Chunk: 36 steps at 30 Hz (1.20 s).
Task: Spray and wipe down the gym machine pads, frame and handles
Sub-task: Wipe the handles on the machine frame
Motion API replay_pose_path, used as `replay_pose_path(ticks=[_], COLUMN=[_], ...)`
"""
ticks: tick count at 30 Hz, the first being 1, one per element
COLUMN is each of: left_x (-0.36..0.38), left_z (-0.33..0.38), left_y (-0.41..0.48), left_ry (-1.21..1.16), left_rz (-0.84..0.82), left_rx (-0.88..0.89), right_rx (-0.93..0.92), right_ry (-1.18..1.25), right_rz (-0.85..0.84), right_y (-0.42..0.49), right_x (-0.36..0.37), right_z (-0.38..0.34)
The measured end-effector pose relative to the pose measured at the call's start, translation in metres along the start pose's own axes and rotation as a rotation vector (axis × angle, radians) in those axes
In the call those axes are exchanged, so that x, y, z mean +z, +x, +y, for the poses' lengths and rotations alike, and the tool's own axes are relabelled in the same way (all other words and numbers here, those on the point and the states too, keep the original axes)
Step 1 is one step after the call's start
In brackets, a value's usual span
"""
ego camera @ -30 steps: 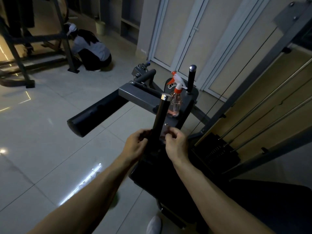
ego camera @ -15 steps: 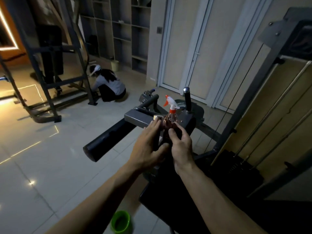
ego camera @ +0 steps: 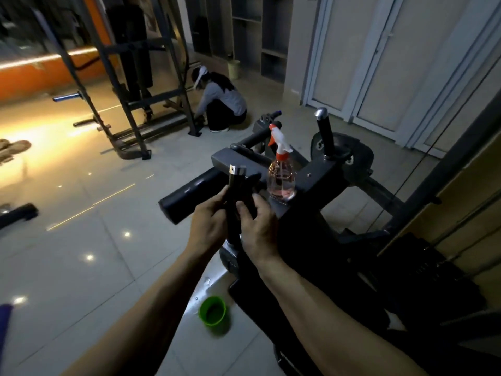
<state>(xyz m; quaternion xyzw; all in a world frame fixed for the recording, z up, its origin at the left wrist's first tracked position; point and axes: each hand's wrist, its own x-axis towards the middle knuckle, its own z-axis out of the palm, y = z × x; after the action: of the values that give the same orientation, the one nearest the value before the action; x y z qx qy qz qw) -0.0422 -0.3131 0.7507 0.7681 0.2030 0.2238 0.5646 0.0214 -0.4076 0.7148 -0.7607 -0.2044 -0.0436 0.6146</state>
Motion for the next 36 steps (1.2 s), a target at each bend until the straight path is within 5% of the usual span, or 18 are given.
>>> replay_pose_path(ticks=[4,10,15,21,26,31,36], left_x=[0.015,0.026,0.023,0.026,0.027,0.024,0.022], left_z=[0.003,0.011,0.01,0.01,0.005,-0.003,-0.002], left_y=[-0.005,-0.009,-0.007,-0.009,-0.004,-0.004,-0.009], left_ry=[0.026,0.049,0.129,0.22,0.291,0.271,0.262], left_rz=[0.087,0.172,0.209,0.322,0.344,0.34,0.315], left_rx=[-0.017,-0.064,-0.011,-0.009,0.02,0.043,0.046], right_rx=[-0.093,-0.169,0.136,0.318,0.24,-0.288,-0.421], right_ry=[-0.041,-0.306,0.177,0.621,0.223,-0.533,-0.608], right_rz=[-0.058,-0.384,-0.272,-0.393,-0.526,-0.609,-0.78], right_y=[-0.015,-0.034,0.034,0.076,0.026,0.02,0.023], right_x=[-0.004,-0.026,-0.047,-0.025,-0.006,-0.025,-0.054], right_z=[0.025,0.062,0.028,-0.015,0.038,0.052,0.057])
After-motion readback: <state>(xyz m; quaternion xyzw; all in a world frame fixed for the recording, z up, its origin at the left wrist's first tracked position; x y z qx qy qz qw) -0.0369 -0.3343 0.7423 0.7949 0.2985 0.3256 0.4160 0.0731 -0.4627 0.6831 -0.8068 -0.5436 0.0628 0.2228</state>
